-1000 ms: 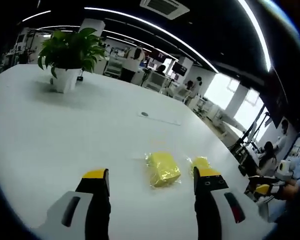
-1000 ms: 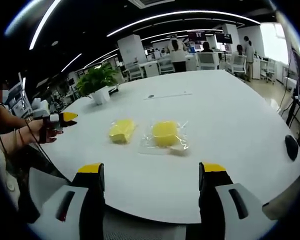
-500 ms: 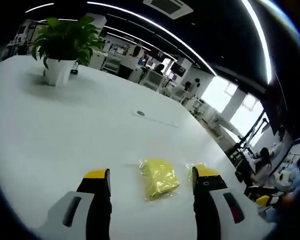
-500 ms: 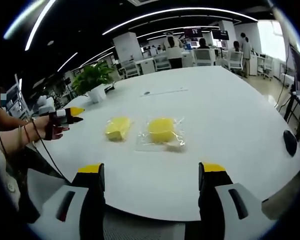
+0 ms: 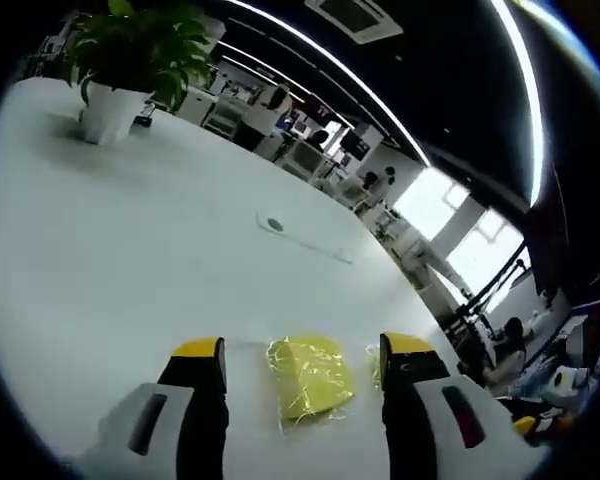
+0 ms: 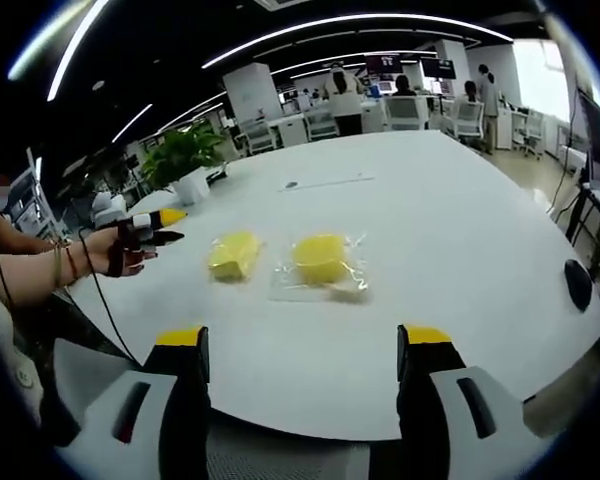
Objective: Compare the silicone blocks by pressing each to a similar depth, holding the contact briefly, and releasing to observe deformation and rebound differences across the visible hardness samples.
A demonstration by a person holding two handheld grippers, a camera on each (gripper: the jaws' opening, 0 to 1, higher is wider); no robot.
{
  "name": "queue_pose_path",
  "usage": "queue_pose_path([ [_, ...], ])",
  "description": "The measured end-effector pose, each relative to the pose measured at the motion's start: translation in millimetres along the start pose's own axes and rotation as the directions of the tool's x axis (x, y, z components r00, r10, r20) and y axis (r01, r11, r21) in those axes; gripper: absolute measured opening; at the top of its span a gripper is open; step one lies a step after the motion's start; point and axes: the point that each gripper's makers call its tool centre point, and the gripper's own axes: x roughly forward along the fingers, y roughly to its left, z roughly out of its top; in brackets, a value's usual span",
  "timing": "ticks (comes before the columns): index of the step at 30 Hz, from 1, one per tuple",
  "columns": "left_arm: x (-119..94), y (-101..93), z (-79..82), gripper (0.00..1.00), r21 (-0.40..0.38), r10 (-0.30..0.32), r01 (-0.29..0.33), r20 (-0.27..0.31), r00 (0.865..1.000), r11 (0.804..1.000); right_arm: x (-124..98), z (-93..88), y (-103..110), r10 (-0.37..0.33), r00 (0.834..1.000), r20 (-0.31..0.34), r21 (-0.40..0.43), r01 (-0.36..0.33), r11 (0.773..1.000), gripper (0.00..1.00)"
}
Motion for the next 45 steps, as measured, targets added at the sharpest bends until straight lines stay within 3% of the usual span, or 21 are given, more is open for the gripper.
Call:
queue_pose_path([
  [12, 35, 14.7, -15.3, 0.58, -0.056, -0.005, 0.002, -0.041, 0.999, 0.998, -3, 1.9, -6, -0.014, 1.000, -0.005, -0.006, 0.014, 1.000, 0.72],
  [27, 58, 27.1, -23.3, 0.52, -0.110, -0.009, 0.003, -0.054, 0.998, 0.994, -3, 0.9, -10, -0.026, 0.999, -0.021, -0.010, 0.026, 1.000, 0.72],
  [42, 71, 33.4, -32.9, 0.30, -0.204, -0.035, 0.023, -0.052, 0.998, 0.979, -2, 0.5, -15, -0.039, 0.999, -0.035, -0.009, 0.039, 0.999, 0.70],
  [45, 72, 32.9, -32.1, 0.24, -0.281, -0.051, 0.040, -0.033, 0.998, 0.959, -2, 0.2, -16, -0.041, 0.998, -0.037, -0.007, 0.041, 0.999, 0.70],
])
